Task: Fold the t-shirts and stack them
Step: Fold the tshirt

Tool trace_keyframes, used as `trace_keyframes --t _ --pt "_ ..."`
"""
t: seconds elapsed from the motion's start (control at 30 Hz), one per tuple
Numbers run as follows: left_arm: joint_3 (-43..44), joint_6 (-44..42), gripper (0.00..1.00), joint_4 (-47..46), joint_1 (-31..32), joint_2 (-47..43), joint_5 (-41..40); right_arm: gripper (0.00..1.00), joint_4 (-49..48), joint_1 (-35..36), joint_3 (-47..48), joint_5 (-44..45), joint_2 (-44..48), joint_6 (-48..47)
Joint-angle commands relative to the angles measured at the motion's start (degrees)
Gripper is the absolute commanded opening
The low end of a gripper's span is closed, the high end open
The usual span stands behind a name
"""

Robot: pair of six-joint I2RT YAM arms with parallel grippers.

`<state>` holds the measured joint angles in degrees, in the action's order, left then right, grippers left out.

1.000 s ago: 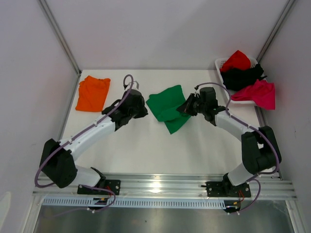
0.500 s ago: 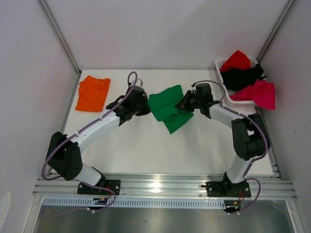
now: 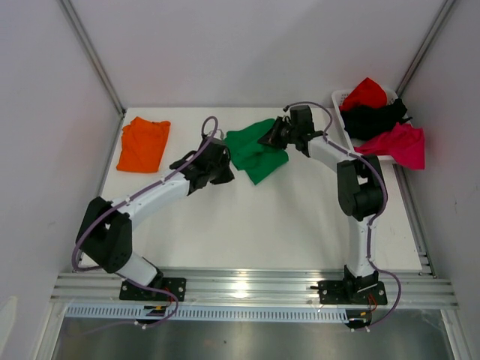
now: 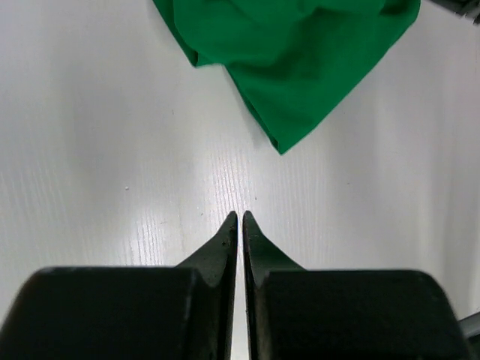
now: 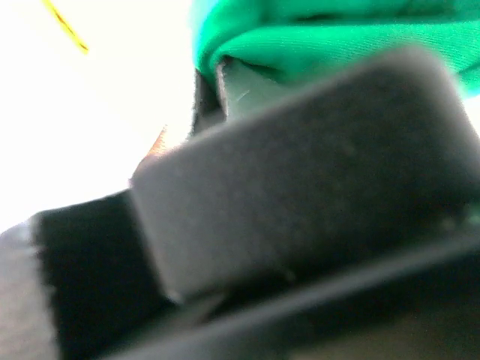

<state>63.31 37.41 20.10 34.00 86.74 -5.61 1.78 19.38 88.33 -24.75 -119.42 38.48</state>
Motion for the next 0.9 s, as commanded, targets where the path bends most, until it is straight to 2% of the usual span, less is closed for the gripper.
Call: trace_keyframes --t 0.0,0.63,0.87 --pt "-0.64 -1.29 0.06 -1.99 -0.16 1.76 1.12 0.00 1.82 -0.22 6.58 -0.21 -2.75 -0.95" --pt "1.20 -1.46 0.06 -0.85 -0.16 6.77 1.48 0.00 3.14 -1.27 10.28 -0.21 -3.45 -1.92" --pt "1.82 -1.20 0.05 -0.41 -0.16 7.39 2.00 0.00 5.16 -2.68 17.65 -0.91 -8.98 -0.95"
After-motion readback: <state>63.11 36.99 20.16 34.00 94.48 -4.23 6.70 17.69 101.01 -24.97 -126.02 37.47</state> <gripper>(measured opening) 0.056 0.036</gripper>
